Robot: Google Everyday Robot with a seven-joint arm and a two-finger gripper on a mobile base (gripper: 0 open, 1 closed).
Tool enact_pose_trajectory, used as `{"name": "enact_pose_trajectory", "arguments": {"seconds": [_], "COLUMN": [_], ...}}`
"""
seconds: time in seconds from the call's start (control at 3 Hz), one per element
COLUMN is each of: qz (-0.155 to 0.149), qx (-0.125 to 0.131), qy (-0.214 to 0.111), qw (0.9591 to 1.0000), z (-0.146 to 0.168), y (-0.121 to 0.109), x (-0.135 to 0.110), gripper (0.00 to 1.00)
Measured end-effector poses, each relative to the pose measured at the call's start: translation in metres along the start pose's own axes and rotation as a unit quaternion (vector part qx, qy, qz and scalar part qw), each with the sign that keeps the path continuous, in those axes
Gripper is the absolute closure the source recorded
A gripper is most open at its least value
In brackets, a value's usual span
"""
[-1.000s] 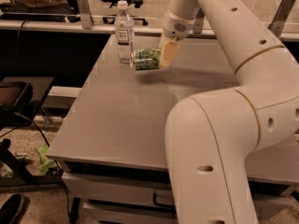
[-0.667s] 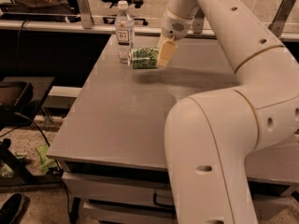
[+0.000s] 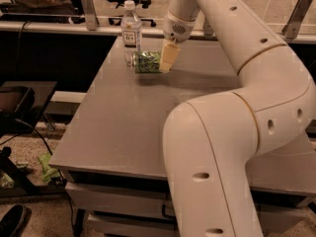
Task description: Move green can near blue plastic bottle
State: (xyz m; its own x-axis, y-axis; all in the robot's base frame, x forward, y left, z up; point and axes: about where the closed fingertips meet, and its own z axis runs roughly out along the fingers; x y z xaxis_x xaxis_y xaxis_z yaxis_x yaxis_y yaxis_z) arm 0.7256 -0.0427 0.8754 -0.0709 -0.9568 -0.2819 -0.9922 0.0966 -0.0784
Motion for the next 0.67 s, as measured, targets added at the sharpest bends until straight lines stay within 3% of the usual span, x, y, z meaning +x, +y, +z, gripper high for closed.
{"name": "enact_pose_trajectory", "arguments": {"seconds": [0.33,0.67], "qz": [0.010,0.016], "qx": [0.006,0.010], "qy": [0.010,0.016], "qw": [0.9999,0.9997], "z": [0.0046,0.0077], "y": [-0.0034,-0.0047], "x": [-0.0019,-0.0032], "gripper": [1.00,0.85]}}
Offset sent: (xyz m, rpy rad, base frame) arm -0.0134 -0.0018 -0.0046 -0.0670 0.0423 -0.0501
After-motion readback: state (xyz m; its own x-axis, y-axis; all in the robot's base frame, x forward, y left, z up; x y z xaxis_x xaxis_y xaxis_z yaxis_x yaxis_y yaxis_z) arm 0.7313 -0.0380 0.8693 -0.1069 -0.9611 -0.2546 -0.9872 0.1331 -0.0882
